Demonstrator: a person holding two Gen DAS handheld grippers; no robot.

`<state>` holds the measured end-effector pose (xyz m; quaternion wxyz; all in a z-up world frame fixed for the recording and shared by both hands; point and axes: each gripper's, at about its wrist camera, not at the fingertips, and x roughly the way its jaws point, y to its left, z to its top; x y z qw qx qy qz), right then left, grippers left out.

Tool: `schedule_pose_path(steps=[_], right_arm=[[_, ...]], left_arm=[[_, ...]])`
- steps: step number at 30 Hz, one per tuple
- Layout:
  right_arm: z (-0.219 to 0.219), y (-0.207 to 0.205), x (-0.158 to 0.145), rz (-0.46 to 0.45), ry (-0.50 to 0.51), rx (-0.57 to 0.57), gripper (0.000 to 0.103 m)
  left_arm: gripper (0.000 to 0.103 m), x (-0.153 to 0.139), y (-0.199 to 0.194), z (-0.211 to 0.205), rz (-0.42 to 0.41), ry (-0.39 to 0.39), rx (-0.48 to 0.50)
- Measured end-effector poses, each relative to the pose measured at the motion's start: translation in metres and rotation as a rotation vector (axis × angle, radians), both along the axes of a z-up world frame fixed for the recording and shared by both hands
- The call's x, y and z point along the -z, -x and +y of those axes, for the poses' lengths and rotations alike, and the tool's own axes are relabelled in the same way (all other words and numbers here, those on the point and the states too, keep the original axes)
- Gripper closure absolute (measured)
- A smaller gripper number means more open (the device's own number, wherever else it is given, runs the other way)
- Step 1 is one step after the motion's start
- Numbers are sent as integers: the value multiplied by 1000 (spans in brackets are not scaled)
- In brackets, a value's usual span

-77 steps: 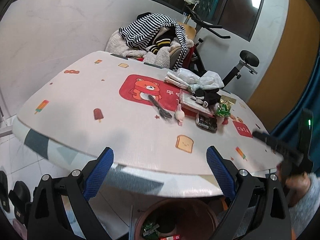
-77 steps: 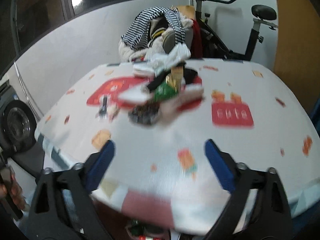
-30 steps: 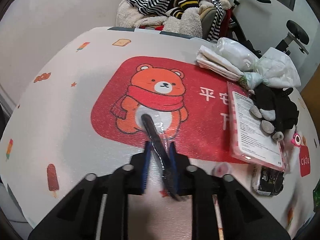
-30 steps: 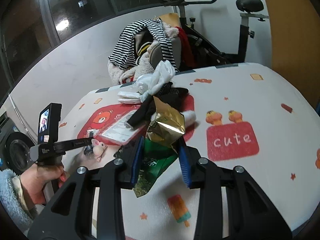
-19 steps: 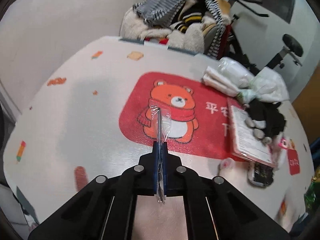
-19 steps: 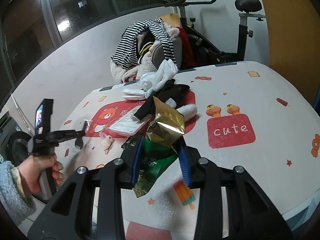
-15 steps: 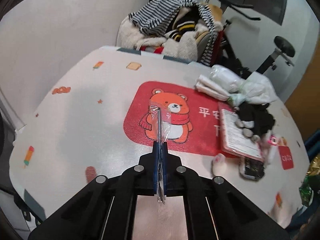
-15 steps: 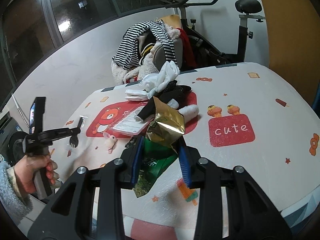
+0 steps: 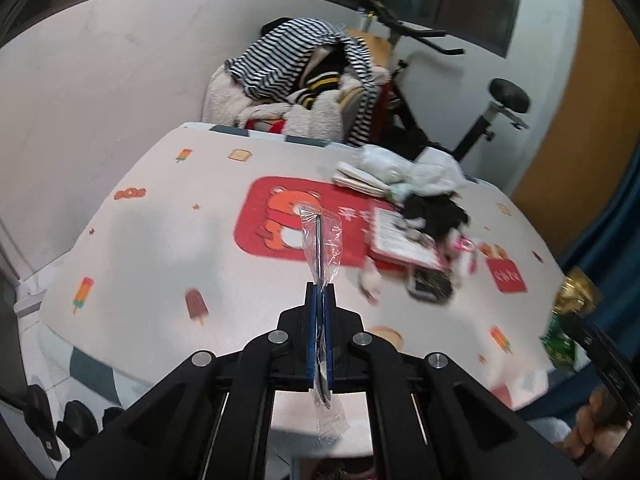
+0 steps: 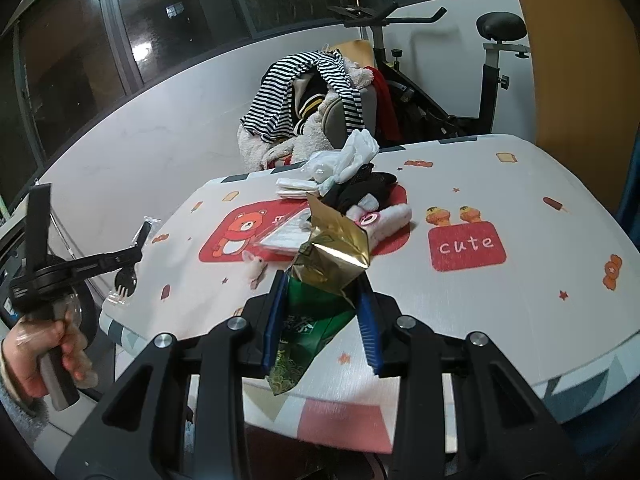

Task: Collect trash
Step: 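Carry both items over the bin and open the left tool to drop the fork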

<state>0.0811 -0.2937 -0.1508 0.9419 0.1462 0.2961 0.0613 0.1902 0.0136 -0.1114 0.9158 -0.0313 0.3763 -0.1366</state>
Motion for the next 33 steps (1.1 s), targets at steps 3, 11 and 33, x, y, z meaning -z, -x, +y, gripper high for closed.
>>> schedule_pose_path(steps=[3,11,33], right_arm=[[4,13,2,2,5,-5,67],[11,46,17,22,1,-5,67],[26,77,71,136,0,-29,67]], left_arm=[[99,2,28,-5,2,16,46],[99,30,99,-27,49,5,181],[60,114,155,-54,177,-40,318]])
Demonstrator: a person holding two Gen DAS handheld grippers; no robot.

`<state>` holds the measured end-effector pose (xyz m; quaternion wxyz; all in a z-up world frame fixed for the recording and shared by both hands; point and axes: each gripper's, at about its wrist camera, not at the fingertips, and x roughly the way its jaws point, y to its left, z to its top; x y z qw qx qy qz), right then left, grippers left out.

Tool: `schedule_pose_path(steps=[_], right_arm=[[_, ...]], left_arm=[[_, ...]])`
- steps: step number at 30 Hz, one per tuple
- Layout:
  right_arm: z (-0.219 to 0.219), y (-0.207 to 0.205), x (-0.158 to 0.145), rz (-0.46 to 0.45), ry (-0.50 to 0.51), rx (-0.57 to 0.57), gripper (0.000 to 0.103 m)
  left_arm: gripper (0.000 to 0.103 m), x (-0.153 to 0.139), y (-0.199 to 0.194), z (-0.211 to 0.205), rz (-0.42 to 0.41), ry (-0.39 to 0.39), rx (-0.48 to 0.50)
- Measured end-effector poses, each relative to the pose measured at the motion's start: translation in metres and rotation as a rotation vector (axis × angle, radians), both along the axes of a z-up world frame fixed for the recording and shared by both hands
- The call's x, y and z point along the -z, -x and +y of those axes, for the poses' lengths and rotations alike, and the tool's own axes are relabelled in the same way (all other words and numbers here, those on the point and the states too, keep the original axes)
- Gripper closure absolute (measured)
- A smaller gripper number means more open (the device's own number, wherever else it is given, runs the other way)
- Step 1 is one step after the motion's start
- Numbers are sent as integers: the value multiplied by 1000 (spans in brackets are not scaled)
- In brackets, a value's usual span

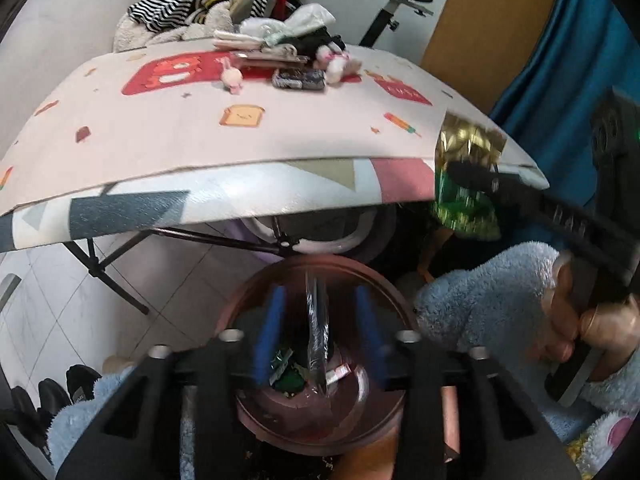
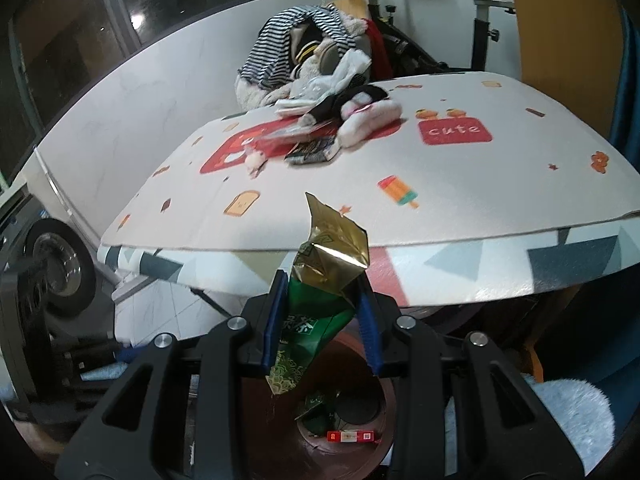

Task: Collect trash
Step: 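Carry both items over the bin and open the left tool to drop the fork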

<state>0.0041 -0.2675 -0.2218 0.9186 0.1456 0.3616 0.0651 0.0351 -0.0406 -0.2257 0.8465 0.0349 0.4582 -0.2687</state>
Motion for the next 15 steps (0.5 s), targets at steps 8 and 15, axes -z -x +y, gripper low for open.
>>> schedule_pose_path(steps=[8,15], right_arm=[[13,5,23,42,-3,-40,67],[30,7,40,82,48,-108,67]], left_arm=[[29,-23,2,27,-118,19,-111],[10,-44,9,54,-227,-3,-264]])
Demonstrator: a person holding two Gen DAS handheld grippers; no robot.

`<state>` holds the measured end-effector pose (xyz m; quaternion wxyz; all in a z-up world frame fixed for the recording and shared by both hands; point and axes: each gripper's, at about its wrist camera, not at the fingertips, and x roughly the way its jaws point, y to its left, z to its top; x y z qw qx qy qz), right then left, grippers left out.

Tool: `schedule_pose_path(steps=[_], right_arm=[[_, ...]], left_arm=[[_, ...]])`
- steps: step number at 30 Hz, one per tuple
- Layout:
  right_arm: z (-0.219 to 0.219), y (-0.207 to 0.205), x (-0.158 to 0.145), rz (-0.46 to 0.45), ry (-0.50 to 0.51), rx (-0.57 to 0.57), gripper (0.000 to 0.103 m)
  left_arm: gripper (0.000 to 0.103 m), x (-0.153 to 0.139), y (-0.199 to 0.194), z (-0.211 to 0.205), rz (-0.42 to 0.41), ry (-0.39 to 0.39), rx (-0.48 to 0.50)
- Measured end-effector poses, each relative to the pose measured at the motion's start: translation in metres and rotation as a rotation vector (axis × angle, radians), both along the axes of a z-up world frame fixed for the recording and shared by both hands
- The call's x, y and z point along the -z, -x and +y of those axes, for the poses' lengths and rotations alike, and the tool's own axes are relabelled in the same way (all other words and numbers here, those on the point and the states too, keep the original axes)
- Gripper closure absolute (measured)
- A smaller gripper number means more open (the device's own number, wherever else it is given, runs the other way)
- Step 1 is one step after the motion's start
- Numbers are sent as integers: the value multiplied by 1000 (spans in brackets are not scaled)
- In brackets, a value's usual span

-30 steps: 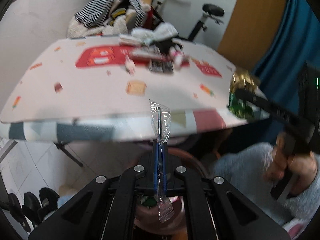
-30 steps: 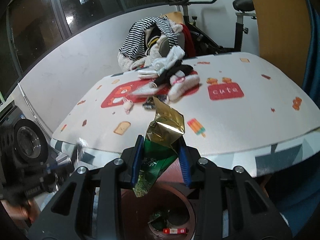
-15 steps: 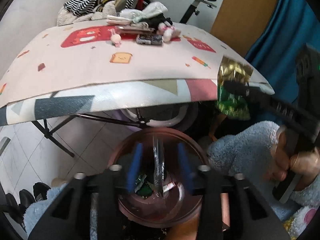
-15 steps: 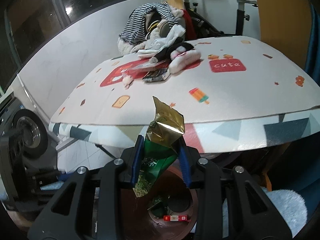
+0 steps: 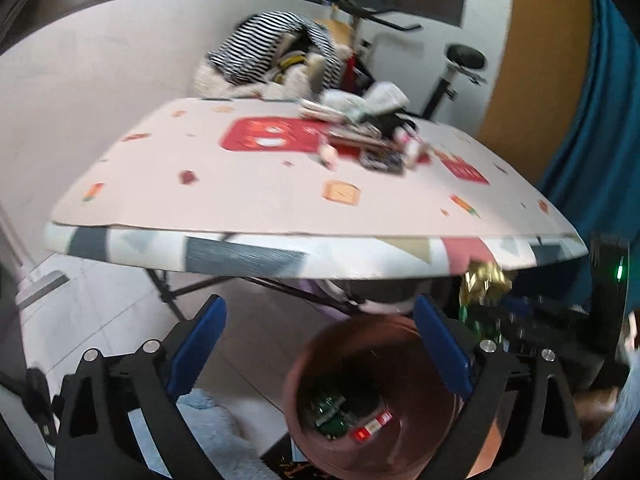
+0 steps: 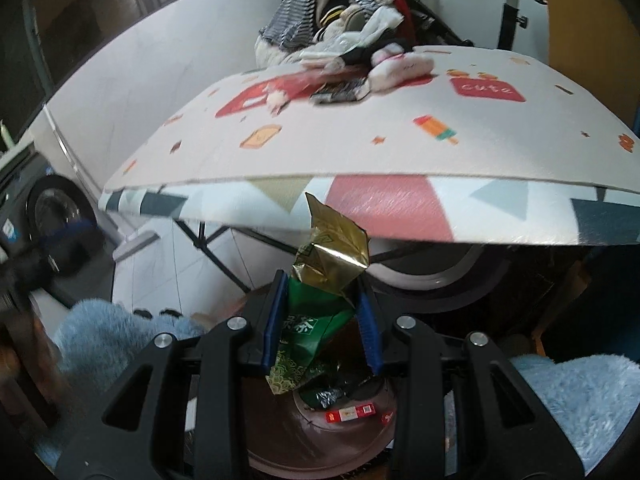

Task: Collect trash
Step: 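Carry both items over the bin and open the left tool to drop the fork, then open the right tool to drop the snack bag into the bin, then grasp the pink-faced grey plush with the right tool while the left tool grasps the small white rabbit plush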

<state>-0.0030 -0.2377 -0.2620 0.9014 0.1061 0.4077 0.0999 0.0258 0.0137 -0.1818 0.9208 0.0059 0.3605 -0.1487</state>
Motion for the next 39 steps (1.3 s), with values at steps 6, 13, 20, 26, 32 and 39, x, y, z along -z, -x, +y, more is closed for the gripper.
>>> schedule_pose_path(steps=[6,13,20,26,32,39], right_arm=[[13,-5,16,48,43,-52,67],[22,-10,35,119,75,-79,67],[28,-11,42,145,90,-97,66],[26,-12,43,153,86,-87,59],[23,-11,40,132,86,-67,24],[22,-11,34,102,124,-28,6]], left_arm=[[8,-15,9,13,-98,-26,-100],[7,-2,12,22,-88,-59,-155],[6,8,10,20,-56,-87,-166],[6,11,8,18,-42,-93,-170],[6,12,5,30,-14,-54,-219],[6,12,3,29,-10,-61,-216]])
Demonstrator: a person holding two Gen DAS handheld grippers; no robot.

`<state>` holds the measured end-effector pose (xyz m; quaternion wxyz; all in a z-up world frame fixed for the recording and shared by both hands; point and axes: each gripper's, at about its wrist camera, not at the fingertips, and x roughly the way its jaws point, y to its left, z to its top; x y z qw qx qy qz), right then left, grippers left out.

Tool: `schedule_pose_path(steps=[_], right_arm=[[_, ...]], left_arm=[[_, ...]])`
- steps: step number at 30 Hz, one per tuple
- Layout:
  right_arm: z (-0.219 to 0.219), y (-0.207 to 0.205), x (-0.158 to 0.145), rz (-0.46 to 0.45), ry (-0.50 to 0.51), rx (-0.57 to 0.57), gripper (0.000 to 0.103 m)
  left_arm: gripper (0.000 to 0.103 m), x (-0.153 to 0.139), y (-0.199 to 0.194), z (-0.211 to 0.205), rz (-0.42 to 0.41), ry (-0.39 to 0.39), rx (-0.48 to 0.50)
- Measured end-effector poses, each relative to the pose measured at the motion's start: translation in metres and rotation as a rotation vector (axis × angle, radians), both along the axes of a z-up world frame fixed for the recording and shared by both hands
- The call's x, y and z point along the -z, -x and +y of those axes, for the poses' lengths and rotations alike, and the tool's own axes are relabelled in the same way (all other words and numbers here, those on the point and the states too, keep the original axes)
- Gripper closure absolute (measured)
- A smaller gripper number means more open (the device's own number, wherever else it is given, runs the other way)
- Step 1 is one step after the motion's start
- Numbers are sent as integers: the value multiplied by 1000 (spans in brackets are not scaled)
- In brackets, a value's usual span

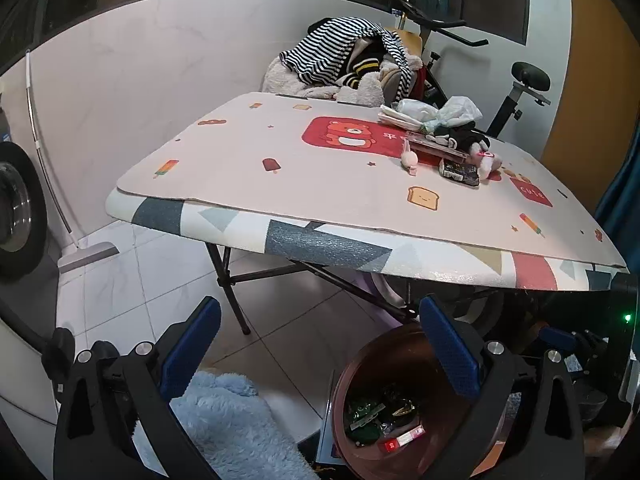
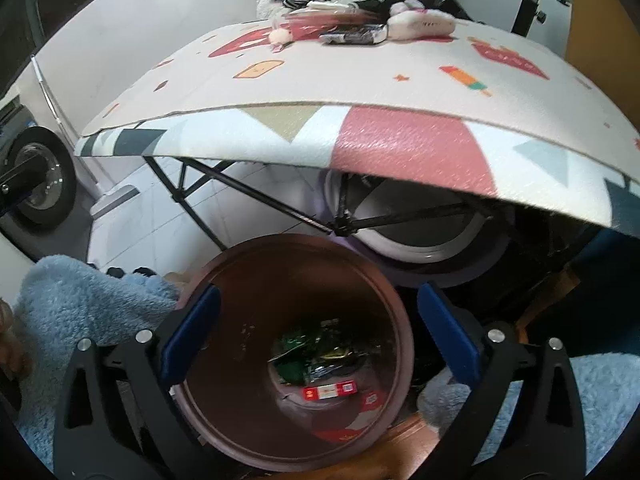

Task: Collect trash
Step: 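Grasp the pink-faced grey plush with the right tool while the left tool grasps the small white rabbit plush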

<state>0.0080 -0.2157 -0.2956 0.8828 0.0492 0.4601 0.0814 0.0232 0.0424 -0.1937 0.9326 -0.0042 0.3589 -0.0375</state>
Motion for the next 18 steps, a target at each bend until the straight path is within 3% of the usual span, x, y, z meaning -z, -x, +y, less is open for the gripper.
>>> schedule_pose_path(steps=[9,18], right_arm=[[-24,-6,-25,-32,-26,95,6],[-64,-36,-69,-119,-121,85,6]], left_arm=[[6,-13,-12,-5,-25,9,38],[6,-40,-46,-16,-98,-21,61]])
